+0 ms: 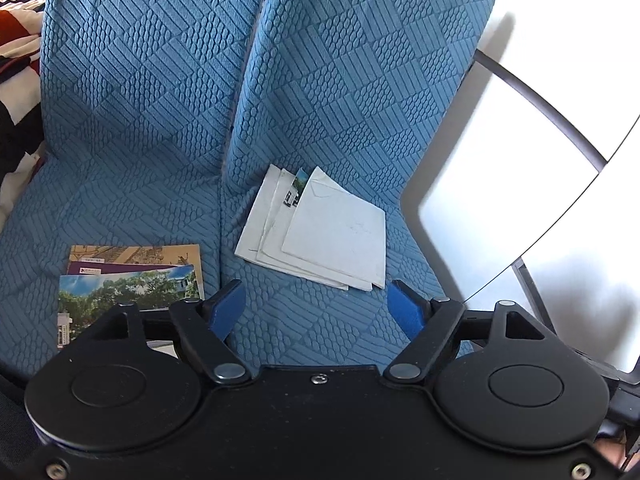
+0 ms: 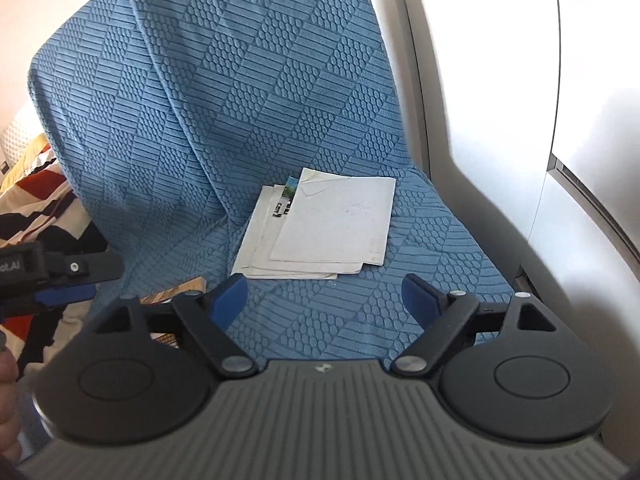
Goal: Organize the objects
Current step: 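Move both open grippers toward the pile of white notebooks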
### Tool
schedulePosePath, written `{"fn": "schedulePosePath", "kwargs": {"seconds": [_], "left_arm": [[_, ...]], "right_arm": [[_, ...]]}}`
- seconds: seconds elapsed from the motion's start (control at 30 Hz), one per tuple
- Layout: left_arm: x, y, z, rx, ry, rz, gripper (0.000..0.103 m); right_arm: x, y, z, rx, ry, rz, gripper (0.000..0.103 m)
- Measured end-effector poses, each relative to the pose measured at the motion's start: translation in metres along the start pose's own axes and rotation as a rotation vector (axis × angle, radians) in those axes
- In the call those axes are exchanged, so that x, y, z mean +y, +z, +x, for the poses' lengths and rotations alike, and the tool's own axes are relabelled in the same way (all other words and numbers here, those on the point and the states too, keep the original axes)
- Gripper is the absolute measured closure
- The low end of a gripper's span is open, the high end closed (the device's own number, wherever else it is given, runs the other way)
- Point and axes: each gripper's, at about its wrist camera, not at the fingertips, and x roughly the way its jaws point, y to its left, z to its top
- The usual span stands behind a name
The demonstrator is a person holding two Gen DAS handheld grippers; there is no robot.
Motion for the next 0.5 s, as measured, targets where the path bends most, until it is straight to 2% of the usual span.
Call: {"fn": "schedulePosePath", "kwargs": {"seconds": [0.27, 0.5], "left_arm": [[0.003, -0.009, 0.027, 0.0, 0.01, 0.004, 0.027], [0.001, -0.015, 0.059, 0.031, 0.011, -0.001, 0.028]], "right_arm": [[-0.013, -0.015, 0.029, 0.01, 0.002, 0.022, 0.017], [-0.026, -0.023, 0.058, 0.001, -0.016, 0.036, 0.017]]}}
